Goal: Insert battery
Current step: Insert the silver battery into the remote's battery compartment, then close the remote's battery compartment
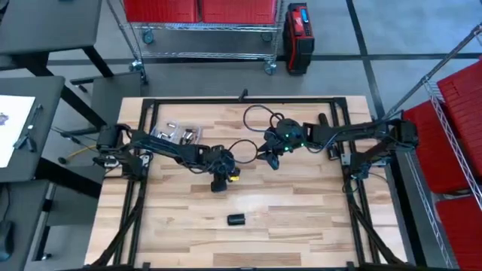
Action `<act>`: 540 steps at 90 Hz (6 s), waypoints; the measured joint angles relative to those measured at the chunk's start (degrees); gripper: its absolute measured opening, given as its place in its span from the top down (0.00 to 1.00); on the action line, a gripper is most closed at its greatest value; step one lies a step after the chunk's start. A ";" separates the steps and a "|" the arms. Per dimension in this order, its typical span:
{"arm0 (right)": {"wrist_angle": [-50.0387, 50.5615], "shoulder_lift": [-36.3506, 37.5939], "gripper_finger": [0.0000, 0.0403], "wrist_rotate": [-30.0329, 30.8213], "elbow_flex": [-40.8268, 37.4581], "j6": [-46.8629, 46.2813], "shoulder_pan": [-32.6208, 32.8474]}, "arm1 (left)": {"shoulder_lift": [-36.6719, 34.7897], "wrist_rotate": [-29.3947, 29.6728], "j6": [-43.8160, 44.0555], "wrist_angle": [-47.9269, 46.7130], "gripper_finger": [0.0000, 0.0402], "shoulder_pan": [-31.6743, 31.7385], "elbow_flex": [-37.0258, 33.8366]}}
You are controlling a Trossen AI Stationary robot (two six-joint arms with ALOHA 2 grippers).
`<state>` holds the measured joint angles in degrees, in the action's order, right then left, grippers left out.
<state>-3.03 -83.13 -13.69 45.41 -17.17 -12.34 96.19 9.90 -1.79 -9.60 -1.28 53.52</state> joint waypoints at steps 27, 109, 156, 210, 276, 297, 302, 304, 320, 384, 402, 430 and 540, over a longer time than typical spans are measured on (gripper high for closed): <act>0.35 0.00 0.59 0.00 0.02 -0.41 0.01 | -2.84 2.45 -7.63 -2.88 0.65 0.09 2.11; -20.15 -25.17 0.99 5.38 3.71 1.07 8.52 | -4.07 -17.61 -9.98 -9.50 1.00 11.02 1.79; -18.45 -29.70 1.00 7.32 8.81 0.61 9.33 | -1.33 -17.33 -13.40 -7.05 1.00 11.61 0.85; -18.42 -29.64 1.00 7.67 8.76 0.52 9.31 | -1.43 -21.36 -9.62 -2.58 1.00 11.38 -1.51; -18.25 -29.66 1.00 7.74 8.74 -2.99 9.20 | 4.54 -17.64 -6.32 -3.48 1.00 8.65 -1.07; -18.16 -29.66 1.00 7.78 8.74 -2.98 9.20 | 4.33 -14.26 -2.75 -2.16 1.00 6.38 -0.22; -18.13 -29.66 1.00 7.78 8.74 -2.99 9.20 | 4.23 -14.37 -0.35 -0.90 1.00 6.42 0.21; -18.14 -29.66 1.00 7.78 8.74 -2.99 9.20 | 4.24 -14.43 0.44 -0.77 1.00 6.43 0.44; -17.94 -29.68 1.00 7.81 8.77 -2.98 9.20 | 7.69 -14.66 1.35 2.54 1.00 6.47 0.75; -14.75 -17.63 1.00 7.72 9.31 5.67 7.21 | -17.02 -5.27 2.08 -17.11 1.00 6.73 1.95; -5.11 -10.51 1.00 7.74 9.35 13.39 5.63 | -20.93 -5.19 11.86 -21.48 1.00 6.45 1.98; 13.51 -5.49 0.88 2.27 9.31 6.26 5.42 | -22.29 -7.52 27.35 -22.77 1.00 1.40 2.05; 18.09 -42.38 0.74 24.48 40.24 -5.95 35.65 | -22.34 -7.46 30.57 -25.63 1.00 -25.81 2.14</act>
<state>15.06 -125.51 10.79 85.65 -23.11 23.31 73.84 2.44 28.77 -35.23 -27.09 55.66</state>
